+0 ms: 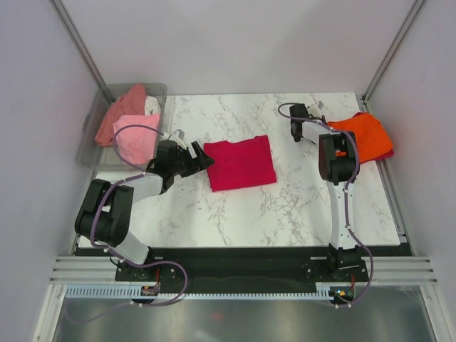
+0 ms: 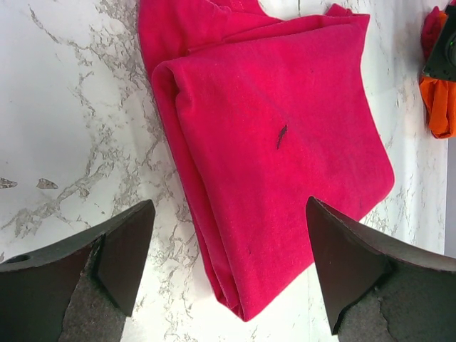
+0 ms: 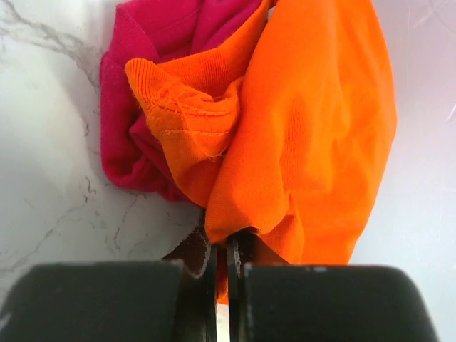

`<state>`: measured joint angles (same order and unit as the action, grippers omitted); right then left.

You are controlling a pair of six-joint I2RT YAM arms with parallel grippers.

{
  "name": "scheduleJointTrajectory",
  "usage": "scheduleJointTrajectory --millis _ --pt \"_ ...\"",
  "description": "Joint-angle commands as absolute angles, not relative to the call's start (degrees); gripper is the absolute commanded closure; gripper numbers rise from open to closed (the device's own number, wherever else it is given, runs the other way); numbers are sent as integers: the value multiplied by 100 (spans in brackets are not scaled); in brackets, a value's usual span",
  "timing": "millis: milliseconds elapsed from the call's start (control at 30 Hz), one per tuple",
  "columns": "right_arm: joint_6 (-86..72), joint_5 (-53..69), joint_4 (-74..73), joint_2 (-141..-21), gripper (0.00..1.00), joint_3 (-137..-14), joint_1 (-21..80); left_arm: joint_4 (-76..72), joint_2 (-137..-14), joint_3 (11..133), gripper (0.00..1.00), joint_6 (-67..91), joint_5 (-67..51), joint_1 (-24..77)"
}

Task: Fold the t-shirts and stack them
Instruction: Fold the tshirt

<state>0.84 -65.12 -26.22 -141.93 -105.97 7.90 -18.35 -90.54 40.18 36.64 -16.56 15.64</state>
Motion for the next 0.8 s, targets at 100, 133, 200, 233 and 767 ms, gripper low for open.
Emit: scheduleJointTrajectory --millis 100,133,200,233,767 --pt "-850 -6179 -3312 -13686 100 -10459 1440 -1881 -8842 4078 7 3727 -1503 1591" --pt "-940 -6144 -3566 -13615 100 -10459 1642 -1872 -8833 4078 7 3718 -1486 1591" --pt "-1212 -5942 -3874 -13465 100 -10564 1801 -1872 -8859 4087 7 3718 -1468 1591" --pt "-1291 -5628 -3963 -13439 100 -10625 1950 -1863 -8868 4087 7 3709 -1476 1591" --pt "-1292 -2025 -3368 -11192 30 -10189 2268 -1705 -8903 4175 5 3647 -1397 1582"
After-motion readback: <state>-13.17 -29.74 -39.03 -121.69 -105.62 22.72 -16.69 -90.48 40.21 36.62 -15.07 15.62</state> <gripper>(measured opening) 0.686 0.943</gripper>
